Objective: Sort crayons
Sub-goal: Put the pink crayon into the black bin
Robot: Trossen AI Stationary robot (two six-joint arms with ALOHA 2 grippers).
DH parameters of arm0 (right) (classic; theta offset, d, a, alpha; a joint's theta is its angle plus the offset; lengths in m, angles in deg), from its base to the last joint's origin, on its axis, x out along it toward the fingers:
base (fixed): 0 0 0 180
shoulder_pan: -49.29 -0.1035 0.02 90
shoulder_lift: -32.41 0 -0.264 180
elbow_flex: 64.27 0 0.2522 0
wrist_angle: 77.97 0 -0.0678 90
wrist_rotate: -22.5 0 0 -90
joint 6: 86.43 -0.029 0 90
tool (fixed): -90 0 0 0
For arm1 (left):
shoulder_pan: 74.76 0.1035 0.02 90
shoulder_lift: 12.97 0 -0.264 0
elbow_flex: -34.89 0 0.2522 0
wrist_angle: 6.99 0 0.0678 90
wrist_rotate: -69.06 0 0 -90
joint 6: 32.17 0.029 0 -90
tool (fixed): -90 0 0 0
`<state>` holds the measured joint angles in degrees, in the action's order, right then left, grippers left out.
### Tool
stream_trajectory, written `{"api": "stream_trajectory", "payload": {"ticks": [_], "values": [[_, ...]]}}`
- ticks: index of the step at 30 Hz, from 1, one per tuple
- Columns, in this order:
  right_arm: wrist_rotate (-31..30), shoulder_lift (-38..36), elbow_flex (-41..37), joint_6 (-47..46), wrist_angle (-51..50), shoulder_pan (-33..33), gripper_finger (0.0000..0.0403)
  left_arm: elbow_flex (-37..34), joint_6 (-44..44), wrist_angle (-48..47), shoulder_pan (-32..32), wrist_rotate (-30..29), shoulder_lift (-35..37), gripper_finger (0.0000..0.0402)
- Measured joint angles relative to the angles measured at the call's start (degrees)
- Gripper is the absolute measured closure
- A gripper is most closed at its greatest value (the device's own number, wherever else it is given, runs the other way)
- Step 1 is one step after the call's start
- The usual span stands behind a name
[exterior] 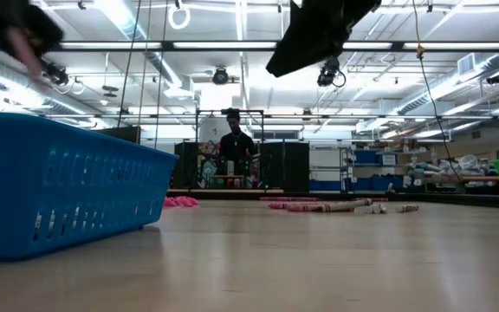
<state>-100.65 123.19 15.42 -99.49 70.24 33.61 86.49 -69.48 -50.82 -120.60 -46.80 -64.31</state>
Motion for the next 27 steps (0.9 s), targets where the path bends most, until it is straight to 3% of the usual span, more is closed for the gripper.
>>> {"api": "stream_trajectory", "payload": {"ticks": [6,14,20,27], "values": [[0.6,0.0,-0.8,1.1,-1.3,-0.1,0.0241,1.4,-15.4,-6.2,-4.7,12.0,0.0,0.0367],[13.2,0.0,-1.7,2.5,-2.9,-0.2,0.0241,1.1,-28.8,-6.6,-7.2,14.2,0.0,0.0367],[12.0,0.0,-4.6,3.0,-0.7,-0.3,0.0241,1.1,-34.0,-6.8,-6.3,15.7,-1.8,0.0367],[11.8,0.0,-8.9,7.9,9.0,-0.2,0.0241,1.1,-36.4,-6.6,-1.7,26.1,-6.9,0.0367]]}}
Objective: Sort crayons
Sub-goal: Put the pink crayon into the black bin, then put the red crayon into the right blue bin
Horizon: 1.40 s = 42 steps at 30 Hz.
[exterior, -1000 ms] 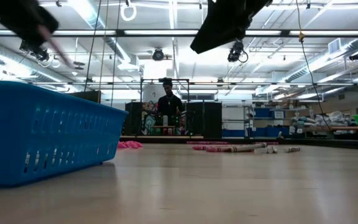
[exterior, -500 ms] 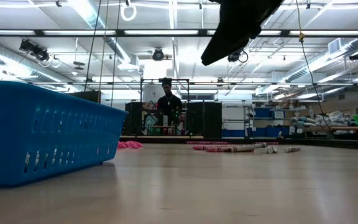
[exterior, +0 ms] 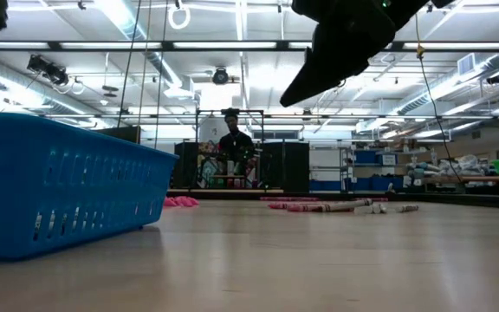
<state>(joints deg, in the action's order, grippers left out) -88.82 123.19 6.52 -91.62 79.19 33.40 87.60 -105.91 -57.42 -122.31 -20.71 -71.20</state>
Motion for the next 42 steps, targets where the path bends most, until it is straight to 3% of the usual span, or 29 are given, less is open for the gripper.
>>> {"api": "stream_trajectory", "payload": {"ticks": [11,23,34,42], "values": [[0.4,0.0,-1.6,2.0,4.5,0.4,0.0241,0.0,1.0,0.0,5.5,5.8,-5.9,0.0362],[0.4,0.0,-1.6,2.0,4.5,0.4,0.0241,0.0,5.9,0.1,6.7,6.0,-6.6,0.0273],[-0.1,0.0,-1.6,2.0,4.5,0.4,0.0241,0.0,6.1,1.5,6.5,6.1,-6.6,0.0269],[-0.2,0.0,-2.1,2.3,5.5,1.0,0.0241,1.3,11.7,0.6,9.1,6.5,-5.9,0.0269]]}}
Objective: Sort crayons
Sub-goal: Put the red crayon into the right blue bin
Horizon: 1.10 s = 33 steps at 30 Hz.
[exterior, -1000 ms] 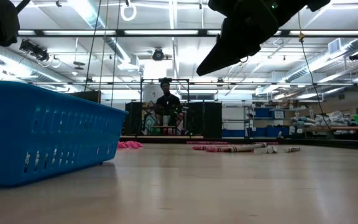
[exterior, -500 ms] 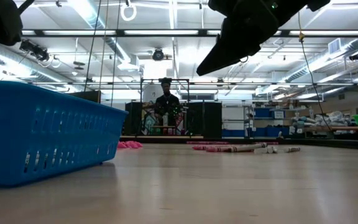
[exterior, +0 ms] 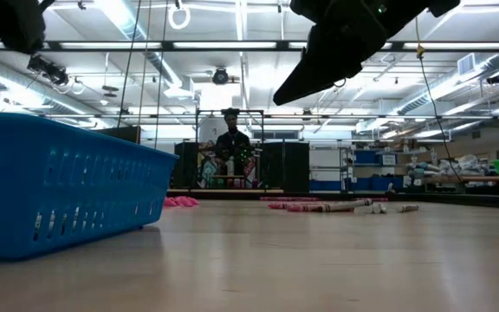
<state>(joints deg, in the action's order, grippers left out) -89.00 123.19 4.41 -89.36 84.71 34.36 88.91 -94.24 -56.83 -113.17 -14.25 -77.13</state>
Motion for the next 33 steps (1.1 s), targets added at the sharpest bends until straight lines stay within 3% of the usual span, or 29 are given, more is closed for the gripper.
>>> {"api": "stream_trajectory", "payload": {"ticks": [6,13,20,33], "values": [[0.0,0.0,-3.0,-0.1,1.3,2.4,0.0241,2.4,8.3,-1.9,2.0,-2.9,0.2,0.0269],[4.4,0.0,-3.3,-5.0,-6.8,6.6,0.0241,2.5,18.9,-1.9,6.3,-7.4,0.2,0.0269],[2.4,0.0,-3.3,-7.8,-13.4,12.4,0.0244,2.5,27.4,-1.9,10.5,-9.6,0.2,0.0269],[7.7,0.0,-3.3,-2.3,-18.1,26.0,0.0245,2.5,39.9,-1.8,14.3,-16.8,0.2,0.0269]]}}
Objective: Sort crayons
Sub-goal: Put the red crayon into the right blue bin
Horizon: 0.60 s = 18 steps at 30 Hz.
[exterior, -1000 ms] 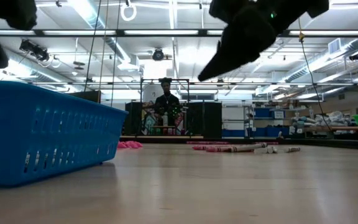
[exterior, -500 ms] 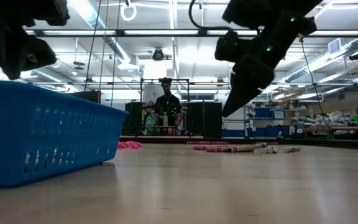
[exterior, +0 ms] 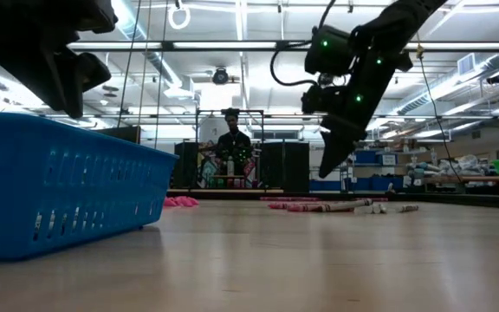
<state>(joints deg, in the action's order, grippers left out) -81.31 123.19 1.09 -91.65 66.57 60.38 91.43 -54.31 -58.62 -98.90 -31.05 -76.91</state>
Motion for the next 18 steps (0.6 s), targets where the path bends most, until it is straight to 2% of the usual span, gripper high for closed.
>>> {"api": "stream_trajectory", "payload": {"ticks": [9,18], "values": [[1.7,1.2,0.1,2.8,-2.7,5.7,0.0245,0.0,7.0,0.5,3.2,-0.8,0.0,0.0269],[1.9,8.5,5.1,8.2,-6.0,7.9,0.0245,0.0,9.5,1.2,5.1,-0.8,0.0,0.0269]]}}
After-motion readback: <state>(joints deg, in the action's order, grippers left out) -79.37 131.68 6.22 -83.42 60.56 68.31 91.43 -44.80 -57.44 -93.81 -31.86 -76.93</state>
